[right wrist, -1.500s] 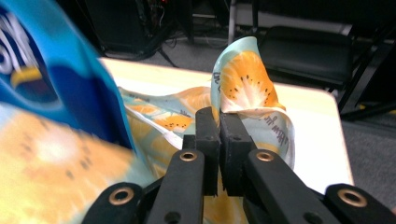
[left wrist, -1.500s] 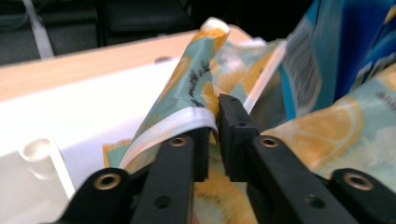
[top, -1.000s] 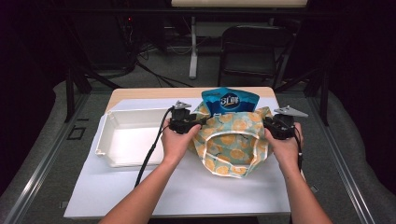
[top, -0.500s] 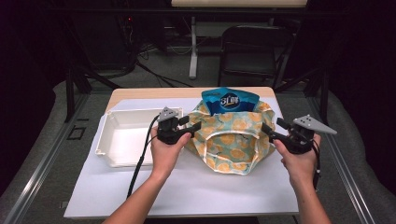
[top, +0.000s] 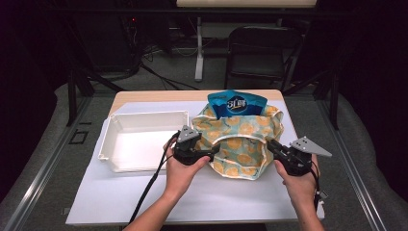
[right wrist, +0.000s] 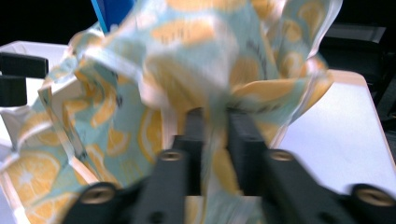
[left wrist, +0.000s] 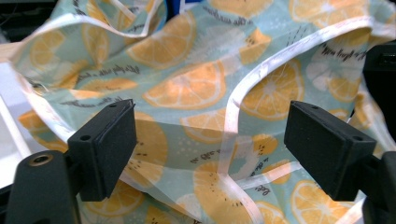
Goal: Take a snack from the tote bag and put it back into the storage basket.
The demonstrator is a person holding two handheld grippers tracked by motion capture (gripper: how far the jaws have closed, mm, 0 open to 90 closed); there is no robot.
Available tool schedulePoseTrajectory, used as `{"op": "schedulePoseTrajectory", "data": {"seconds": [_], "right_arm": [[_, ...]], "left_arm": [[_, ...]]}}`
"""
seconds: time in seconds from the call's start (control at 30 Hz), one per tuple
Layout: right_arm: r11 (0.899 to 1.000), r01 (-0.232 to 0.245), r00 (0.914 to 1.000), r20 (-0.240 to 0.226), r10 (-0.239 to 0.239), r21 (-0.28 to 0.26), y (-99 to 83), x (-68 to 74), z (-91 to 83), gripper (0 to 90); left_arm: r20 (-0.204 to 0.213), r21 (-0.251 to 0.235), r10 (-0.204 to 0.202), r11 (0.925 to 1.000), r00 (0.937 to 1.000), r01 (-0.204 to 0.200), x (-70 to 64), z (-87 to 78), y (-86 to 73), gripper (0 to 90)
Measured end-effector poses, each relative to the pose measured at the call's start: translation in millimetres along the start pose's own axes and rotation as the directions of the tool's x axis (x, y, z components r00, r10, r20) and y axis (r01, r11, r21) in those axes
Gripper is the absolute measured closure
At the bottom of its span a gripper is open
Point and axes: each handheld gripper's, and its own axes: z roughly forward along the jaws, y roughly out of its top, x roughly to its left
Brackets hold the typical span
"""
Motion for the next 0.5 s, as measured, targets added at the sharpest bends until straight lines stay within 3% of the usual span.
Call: {"op": "schedulePoseTrajectory", "data": {"seconds": [0.1,0.2,0.3,0.4,0.5], "right_arm": [[1.000,-0.014,0.9998,-0.013,0.015,0.013,-8.3,-0.6,0.0,90.0],[0.999,0.005,0.9995,-0.030,-0.004,0.035,-12.1,2.1,0.3,90.0],[1.000,0.012,0.9998,-0.017,-0.011,0.021,-14.6,4.4,-3.1,90.0],[0.999,-0.010,0.9997,-0.022,0.009,-0.032,-13.0,5.2,-11.8,73.1],[0.996,-0.012,0.9994,0.031,0.015,-0.090,-9.2,5.1,-17.7,51.3]], "left_arm": [[-0.004,0.009,-0.002,1.0000,1.0000,0.002,-4.5,4.9,-2.1,16.4],[-0.012,0.010,-0.006,0.9999,0.9999,0.006,-8.7,8.3,-3.7,16.1],[-0.060,0.022,-0.004,0.9997,0.9982,0.005,-11.0,12.0,-6.0,18.4],[-0.073,0.024,0.003,0.9997,0.9973,-0.001,-10.1,12.6,-7.6,28.8],[-0.081,0.036,0.018,0.9992,0.9965,-0.015,-8.4,12.5,-8.0,47.3]]}}
